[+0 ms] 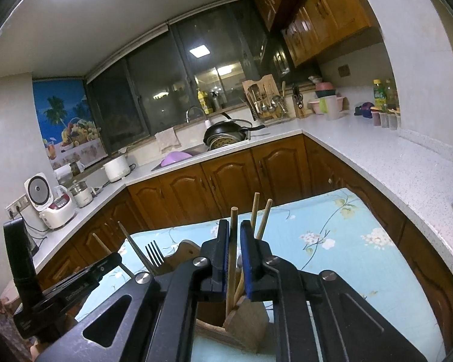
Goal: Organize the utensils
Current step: 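Lower the chopsticks into the holder and open both grippers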
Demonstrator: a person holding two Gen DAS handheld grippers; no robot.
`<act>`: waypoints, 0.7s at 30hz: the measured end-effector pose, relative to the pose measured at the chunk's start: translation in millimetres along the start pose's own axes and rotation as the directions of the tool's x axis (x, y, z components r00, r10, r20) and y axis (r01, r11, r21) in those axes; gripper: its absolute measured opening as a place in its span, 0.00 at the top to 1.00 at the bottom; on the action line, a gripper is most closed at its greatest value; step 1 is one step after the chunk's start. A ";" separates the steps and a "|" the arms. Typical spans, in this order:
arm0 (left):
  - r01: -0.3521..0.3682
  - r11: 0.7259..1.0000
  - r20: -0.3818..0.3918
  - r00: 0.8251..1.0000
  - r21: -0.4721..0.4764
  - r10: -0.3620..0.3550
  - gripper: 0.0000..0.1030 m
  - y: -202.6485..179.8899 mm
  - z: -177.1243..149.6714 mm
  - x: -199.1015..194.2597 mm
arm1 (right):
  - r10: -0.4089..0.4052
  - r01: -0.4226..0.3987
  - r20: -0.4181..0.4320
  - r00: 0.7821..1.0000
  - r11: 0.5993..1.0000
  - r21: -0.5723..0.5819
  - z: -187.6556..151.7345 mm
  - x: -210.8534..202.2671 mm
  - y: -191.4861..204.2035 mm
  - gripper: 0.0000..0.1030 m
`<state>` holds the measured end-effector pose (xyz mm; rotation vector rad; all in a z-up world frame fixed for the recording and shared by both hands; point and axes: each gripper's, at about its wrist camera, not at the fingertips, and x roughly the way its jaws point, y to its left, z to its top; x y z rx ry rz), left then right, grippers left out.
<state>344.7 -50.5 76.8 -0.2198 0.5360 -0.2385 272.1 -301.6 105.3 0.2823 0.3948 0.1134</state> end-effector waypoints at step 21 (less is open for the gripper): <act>-0.110 0.994 0.042 0.993 0.005 0.110 0.21 15.8 -27.1 -63.0 | 0.048 -0.049 0.031 0.998 0.998 0.033 -23.0 -39.1 -3.9 0.20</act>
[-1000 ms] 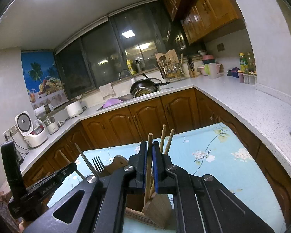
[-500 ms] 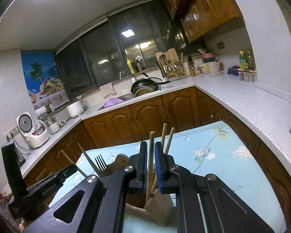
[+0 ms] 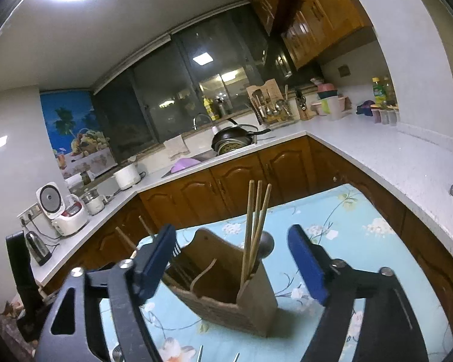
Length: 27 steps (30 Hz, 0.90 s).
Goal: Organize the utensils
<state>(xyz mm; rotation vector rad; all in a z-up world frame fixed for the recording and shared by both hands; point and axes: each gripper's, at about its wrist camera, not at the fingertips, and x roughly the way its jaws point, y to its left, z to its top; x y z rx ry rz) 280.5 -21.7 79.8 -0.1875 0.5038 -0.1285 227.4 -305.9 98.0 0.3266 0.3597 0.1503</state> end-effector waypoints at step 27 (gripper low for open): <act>-0.124 0.988 0.171 0.979 0.096 0.106 0.02 -0.1 -24.4 -115.8 | 0.049 -0.045 0.047 0.998 0.996 -0.082 -34.6 -85.7 42.7 0.01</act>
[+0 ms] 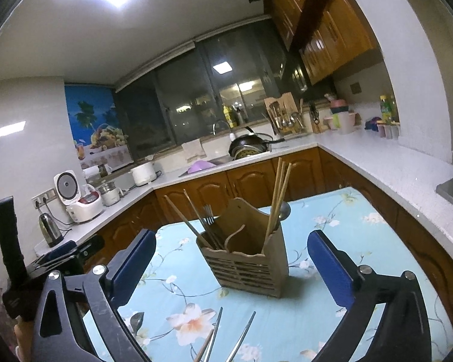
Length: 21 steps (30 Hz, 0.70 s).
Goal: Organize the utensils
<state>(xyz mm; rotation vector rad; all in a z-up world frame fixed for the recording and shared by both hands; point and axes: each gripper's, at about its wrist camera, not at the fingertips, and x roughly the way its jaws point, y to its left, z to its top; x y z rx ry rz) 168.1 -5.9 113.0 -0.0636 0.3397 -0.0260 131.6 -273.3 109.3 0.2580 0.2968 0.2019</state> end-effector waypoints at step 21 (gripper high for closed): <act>0.000 1.000 -0.017 1.000 -0.027 -0.001 0.00 22.6 -21.5 -54.0 | 0.024 -0.019 0.055 0.998 0.995 -0.096 -0.5 -57.2 22.9 0.00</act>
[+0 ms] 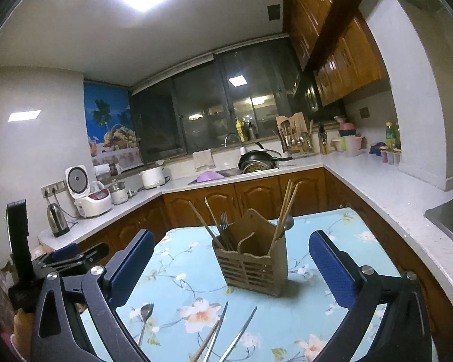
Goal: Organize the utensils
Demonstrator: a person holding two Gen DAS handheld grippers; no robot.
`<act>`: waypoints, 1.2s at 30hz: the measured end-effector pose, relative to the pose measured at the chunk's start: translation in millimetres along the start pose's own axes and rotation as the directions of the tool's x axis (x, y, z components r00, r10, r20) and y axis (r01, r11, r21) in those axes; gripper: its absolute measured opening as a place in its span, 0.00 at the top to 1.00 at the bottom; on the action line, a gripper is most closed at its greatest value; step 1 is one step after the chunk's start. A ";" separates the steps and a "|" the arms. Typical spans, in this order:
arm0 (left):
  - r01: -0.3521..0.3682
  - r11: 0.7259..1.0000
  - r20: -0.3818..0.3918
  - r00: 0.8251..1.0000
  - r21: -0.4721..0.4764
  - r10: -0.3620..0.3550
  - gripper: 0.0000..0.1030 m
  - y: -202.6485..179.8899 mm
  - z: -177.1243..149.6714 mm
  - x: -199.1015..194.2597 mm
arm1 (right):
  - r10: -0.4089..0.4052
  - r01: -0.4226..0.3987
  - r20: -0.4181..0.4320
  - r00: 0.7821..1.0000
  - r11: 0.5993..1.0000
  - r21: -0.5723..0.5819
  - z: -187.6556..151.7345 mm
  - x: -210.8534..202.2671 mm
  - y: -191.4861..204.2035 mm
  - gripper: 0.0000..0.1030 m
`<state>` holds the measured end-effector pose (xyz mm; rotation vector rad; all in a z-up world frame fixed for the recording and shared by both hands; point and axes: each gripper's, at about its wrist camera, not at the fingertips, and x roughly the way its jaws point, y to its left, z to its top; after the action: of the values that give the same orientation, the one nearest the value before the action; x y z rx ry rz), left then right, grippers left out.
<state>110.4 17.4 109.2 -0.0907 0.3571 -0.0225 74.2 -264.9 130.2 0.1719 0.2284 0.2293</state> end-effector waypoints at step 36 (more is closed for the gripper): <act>-0.088 0.995 -0.032 0.995 0.056 0.090 0.00 1.8 -132.1 -51.1 | -0.114 0.112 -0.045 0.993 0.993 -0.038 -136.2 -61.4 -7.4 0.00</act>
<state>16.3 9.9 3.6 -0.0201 0.3945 0.0543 -15.6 -267.6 10.6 0.1179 0.2796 0.1251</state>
